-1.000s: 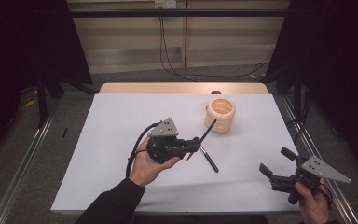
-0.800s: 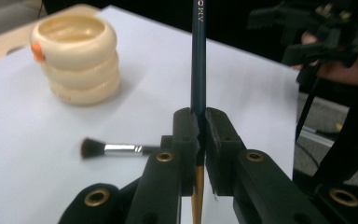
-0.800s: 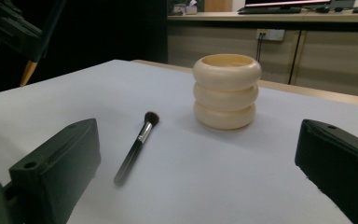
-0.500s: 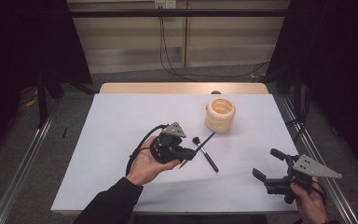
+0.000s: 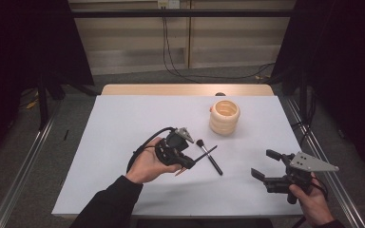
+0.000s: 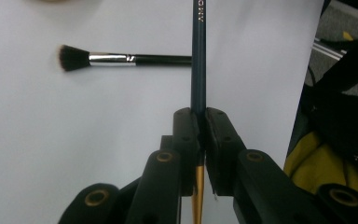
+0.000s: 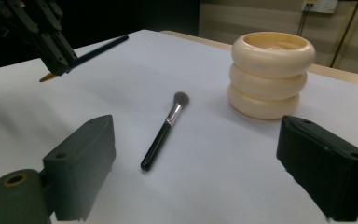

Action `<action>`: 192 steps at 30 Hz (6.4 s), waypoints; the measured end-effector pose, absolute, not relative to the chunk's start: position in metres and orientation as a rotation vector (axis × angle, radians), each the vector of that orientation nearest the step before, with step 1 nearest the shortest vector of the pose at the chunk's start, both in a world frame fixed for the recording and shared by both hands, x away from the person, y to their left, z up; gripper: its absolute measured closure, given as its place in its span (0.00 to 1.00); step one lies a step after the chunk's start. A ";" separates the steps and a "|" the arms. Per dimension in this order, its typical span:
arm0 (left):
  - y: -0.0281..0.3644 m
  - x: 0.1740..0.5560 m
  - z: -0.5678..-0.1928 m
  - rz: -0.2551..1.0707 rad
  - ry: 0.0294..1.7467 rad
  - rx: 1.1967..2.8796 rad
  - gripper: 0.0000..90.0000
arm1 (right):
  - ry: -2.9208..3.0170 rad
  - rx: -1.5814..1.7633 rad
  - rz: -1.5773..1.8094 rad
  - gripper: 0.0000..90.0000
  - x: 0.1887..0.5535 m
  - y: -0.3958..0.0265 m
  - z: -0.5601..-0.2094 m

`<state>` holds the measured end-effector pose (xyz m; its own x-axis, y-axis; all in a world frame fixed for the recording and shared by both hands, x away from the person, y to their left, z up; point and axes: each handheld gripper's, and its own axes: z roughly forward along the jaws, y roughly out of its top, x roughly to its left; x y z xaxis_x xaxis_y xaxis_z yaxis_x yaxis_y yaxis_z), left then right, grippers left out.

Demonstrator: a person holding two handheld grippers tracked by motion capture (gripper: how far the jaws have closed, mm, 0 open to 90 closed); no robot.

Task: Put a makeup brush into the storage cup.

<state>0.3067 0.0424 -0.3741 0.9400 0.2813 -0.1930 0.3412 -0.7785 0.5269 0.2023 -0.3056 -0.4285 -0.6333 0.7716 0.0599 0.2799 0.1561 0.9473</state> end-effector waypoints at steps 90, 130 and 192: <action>0.019 0.291 -0.402 -0.254 0.313 2.689 0.93 | 3.049 0.105 0.933 0.79 0.294 -0.175 -0.409; 0.028 0.304 -0.403 -0.212 0.306 2.582 0.53 | 3.092 0.121 1.017 0.95 0.297 -0.179 -0.417; 0.085 0.293 -0.409 0.010 0.534 2.119 0.05 | 2.555 0.578 1.642 0.95 0.275 -0.241 -0.410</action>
